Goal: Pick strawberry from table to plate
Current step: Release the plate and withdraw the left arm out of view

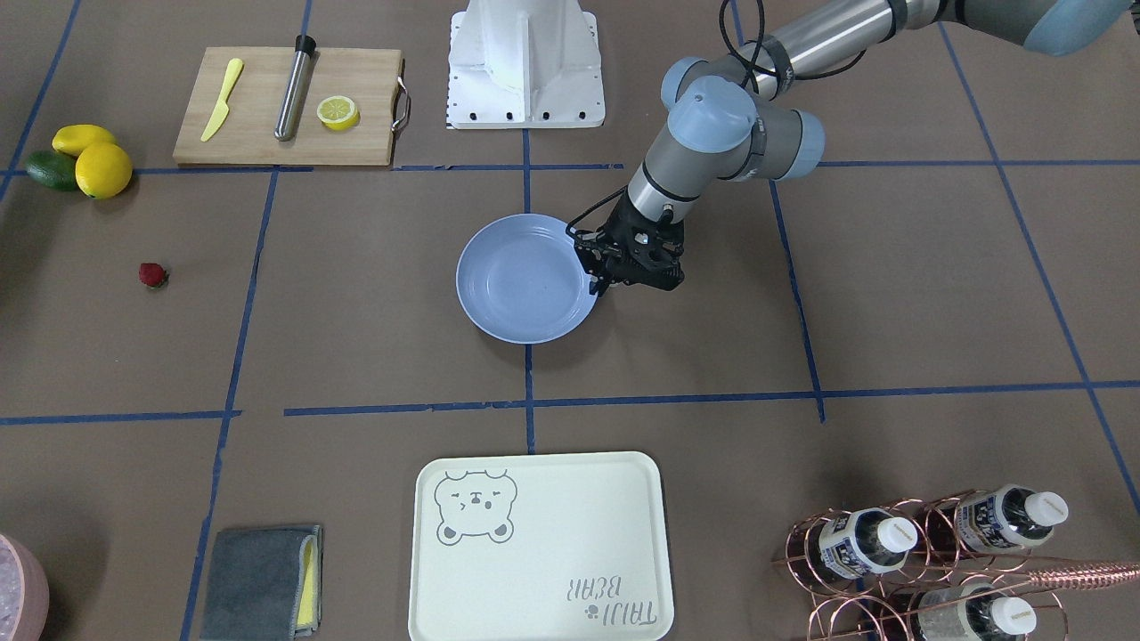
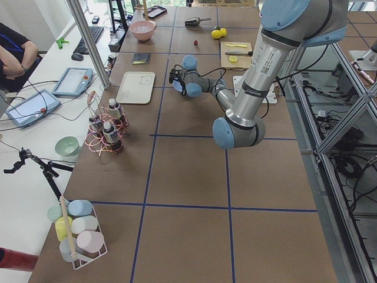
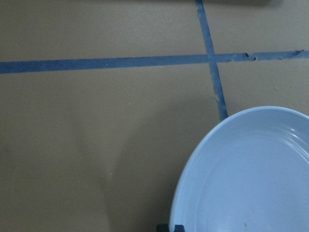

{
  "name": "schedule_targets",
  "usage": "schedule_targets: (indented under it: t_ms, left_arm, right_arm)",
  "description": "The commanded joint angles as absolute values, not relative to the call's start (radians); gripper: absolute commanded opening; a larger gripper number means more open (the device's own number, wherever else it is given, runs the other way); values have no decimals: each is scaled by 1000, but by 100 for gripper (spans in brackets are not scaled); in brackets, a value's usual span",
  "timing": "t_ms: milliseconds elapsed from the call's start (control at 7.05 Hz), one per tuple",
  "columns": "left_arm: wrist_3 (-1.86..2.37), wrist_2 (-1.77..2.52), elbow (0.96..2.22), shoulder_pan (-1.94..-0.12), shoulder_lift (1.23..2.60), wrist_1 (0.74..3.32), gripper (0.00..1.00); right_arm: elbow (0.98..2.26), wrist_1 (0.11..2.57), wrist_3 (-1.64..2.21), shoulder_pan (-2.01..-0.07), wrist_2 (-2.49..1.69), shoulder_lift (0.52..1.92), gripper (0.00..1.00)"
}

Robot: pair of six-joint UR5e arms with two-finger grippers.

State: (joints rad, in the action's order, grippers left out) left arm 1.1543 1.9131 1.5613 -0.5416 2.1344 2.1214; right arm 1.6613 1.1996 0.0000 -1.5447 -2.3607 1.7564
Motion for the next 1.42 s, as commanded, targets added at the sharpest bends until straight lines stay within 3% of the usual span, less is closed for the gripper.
schedule_targets:
  t_ms: [0, 284, 426, 568, 709, 993, 1277]
  left_arm:
    - [1154, 1898, 1546, -523, 2135, 2125, 0]
    - [1152, 1898, 1540, -517, 2135, 2131, 0]
    - [1152, 1898, 1540, -515, 2134, 2132, 18]
    - [1144, 1898, 1542, -515, 2132, 2160, 63]
    - [1131, 1896, 1543, -517, 2125, 2189, 100]
    - [1016, 1916, 1616, -604, 2068, 2159, 100]
    - [625, 1988, 1757, -818, 2017, 1865, 100]
  right_arm:
    - [1660, 1200, 0, -1545, -2361, 1756, 100]
    - [1658, 1200, 0, -1545, -2361, 1755, 100]
    - [1658, 1200, 0, -1545, -2361, 1755, 100]
    - [1660, 1200, 0, -1545, -2361, 1752, 100]
    - [1673, 1200, -2, -1545, -2362, 1752, 100]
    - [1713, 1197, -2, -1545, -2373, 1747, 100]
    - [1799, 1198, 2, -1526, -2378, 1740, 100]
